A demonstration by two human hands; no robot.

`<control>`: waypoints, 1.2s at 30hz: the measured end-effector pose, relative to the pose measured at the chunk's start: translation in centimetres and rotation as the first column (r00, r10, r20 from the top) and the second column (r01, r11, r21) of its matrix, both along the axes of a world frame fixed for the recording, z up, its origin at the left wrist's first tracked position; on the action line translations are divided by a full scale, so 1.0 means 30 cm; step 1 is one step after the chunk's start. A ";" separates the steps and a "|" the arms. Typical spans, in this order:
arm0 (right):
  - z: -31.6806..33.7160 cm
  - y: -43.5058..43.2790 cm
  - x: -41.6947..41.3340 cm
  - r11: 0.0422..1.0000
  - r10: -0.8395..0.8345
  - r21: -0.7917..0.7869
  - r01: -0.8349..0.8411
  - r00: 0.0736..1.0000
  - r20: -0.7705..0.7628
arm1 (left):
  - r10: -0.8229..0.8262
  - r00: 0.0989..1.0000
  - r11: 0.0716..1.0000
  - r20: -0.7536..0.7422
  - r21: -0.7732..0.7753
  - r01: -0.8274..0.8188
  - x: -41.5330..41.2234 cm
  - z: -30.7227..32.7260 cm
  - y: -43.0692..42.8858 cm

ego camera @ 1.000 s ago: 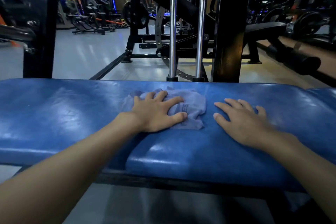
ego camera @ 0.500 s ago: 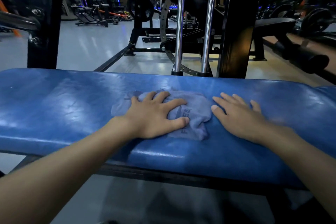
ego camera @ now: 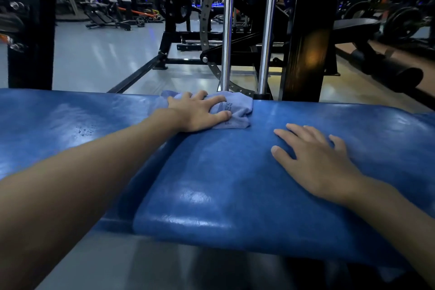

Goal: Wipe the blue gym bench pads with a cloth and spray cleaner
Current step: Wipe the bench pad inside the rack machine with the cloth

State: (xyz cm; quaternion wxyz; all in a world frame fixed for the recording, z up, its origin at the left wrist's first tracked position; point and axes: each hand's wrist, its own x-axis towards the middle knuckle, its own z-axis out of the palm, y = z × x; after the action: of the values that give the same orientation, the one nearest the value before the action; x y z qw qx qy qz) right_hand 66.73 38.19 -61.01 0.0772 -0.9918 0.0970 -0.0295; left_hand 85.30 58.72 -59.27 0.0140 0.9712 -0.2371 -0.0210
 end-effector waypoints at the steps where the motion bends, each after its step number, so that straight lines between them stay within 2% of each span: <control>1: 0.001 0.000 -0.002 1.000 -0.003 0.000 0.003 1.000 0.003 | -0.008 1.000 1.000 0.007 -0.004 0.008 -0.025 -0.002 0.013; 8: 0.013 0.004 0.002 1.000 -0.020 0.000 0.020 1.000 -0.015 | -0.026 0.999 1.000 0.021 0.005 0.026 -0.318 -0.012 0.132; 12: 0.033 0.010 -0.004 0.998 -0.010 -0.068 0.005 0.997 -0.081 | -0.053 0.997 0.999 0.060 0.012 0.052 -0.497 -0.021 0.207; 15: 0.052 0.017 0.013 0.997 0.003 -0.077 -0.005 1.000 -0.021 | -0.072 0.992 0.997 0.101 0.014 0.071 -0.559 -0.030 0.244; 17: 0.052 0.037 0.025 1.000 0.011 0.005 -0.011 0.999 0.052 | -0.067 0.994 0.998 0.089 0.005 0.067 -0.545 -0.028 0.245; 19: 0.040 0.062 0.035 0.998 0.031 0.055 -0.034 0.998 0.059 | -0.058 0.997 0.998 0.060 0.001 0.058 -0.495 -0.023 0.233; 22: 0.004 0.087 0.044 0.998 0.059 0.005 -0.059 0.998 -0.036 | -0.052 0.998 0.999 0.030 0.000 0.052 -0.370 -0.023 0.209; 29: 0.000 0.090 0.041 0.998 0.063 0.006 -0.063 0.997 -0.041 | -0.009 1.000 1.000 0.008 -0.016 0.009 -0.003 -0.010 0.123; 33: 0.006 0.094 0.036 0.998 0.057 0.003 -0.057 0.998 -0.034 | 0.032 0.999 0.999 -0.009 0.005 -0.032 0.063 0.001 0.090; 36: 0.011 0.097 0.031 0.999 0.052 0.012 -0.052 0.998 -0.037 | 0.001 1.000 1.000 0.012 0.006 -0.001 0.033 -0.007 0.109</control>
State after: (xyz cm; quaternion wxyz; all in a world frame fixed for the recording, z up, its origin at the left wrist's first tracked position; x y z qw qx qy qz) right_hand 67.64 41.09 -60.67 0.0816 -0.9940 0.0727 -0.0087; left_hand 86.30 61.99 -59.46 0.0098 0.9714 -0.2367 -0.0161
